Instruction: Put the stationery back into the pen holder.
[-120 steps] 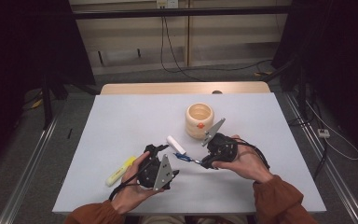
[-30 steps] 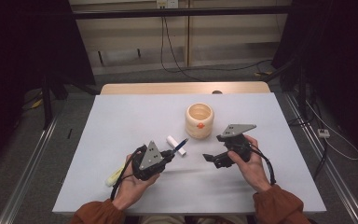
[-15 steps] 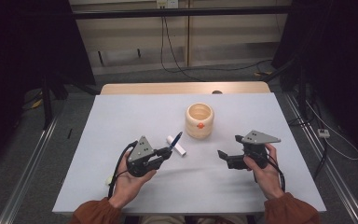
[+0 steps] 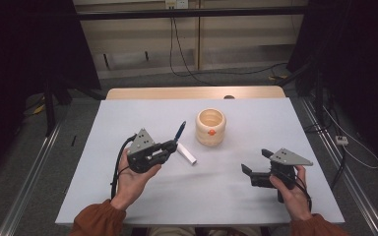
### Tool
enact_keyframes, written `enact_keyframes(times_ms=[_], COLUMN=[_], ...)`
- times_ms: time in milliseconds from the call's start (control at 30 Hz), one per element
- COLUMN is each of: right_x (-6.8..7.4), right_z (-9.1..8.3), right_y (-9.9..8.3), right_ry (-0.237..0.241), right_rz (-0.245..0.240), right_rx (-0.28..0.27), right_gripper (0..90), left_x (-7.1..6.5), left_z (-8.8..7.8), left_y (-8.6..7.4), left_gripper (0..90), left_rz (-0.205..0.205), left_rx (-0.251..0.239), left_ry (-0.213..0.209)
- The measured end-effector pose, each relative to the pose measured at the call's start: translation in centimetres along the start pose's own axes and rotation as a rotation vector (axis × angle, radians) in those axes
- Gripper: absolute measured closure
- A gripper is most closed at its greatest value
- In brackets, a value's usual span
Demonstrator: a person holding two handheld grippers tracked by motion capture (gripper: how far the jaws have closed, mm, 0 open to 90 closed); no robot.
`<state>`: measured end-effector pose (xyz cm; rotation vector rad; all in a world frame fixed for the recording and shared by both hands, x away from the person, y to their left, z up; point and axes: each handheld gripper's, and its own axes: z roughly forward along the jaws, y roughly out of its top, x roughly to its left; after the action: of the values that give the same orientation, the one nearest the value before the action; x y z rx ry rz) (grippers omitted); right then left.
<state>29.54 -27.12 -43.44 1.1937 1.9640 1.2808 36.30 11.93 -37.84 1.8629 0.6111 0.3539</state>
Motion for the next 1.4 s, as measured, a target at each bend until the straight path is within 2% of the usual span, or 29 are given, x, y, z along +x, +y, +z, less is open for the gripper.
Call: enact_keyframes(times_ms=[200,367,567,667,833,933,1033,1167,1333,1400], right_x=[-0.1,0.0,-0.2,-0.4,-0.3,-0.3,-0.4,-0.5,-0.5,-0.5], right_z=[-1.1,-1.6,-1.4,-1.3,-1.3,-1.2,-1.1,-1.2,-1.2,-1.2], right_y=[-0.8,-1.6,-1.9,-2.0,-2.0,-2.1,-2.2,-2.1,-2.2,-2.2], right_ry=[-0.003,0.010,0.013,0.001,0.014,0.019,0.032,0.020,0.023,0.023], right_rz=[0.010,0.014,0.033,0.030,0.032,0.019,0.030,0.031,0.032,0.031], right_rx=[-0.001,0.015,0.009,0.014,0.013,0.022,0.026,0.022,0.027,0.027], right_gripper=[7.7,6.3,6.3,6.6,6.1,5.3,4.8,4.2,3.8,3.7], left_x=[0.7,1.1,1.2,0.8,0.5,0.8,1.1,1.4,1.7,1.8], left_z=[0.4,0.9,2.0,2.7,3.5,4.0,4.4,5.1,5.8,6.0], left_y=[0.9,2.0,2.8,3.4,4.6,5.2,5.6,5.9,6.4,6.7], left_gripper=[79.8,79.8,79.8,79.8,79.7,79.7,79.8,79.7,79.7,79.8], left_rz=[-0.044,-0.044,-0.071,-0.068,-0.065,-0.068,-0.074,-0.071,-0.054,-0.035], left_rx=[-0.010,-0.022,-0.043,-0.044,-0.064,-0.075,-0.081,-0.082,-0.065,-0.068], left_ry=[-0.010,-0.004,-0.020,-0.036,-0.052,-0.039,-0.028,-0.014,-0.001,0.008])
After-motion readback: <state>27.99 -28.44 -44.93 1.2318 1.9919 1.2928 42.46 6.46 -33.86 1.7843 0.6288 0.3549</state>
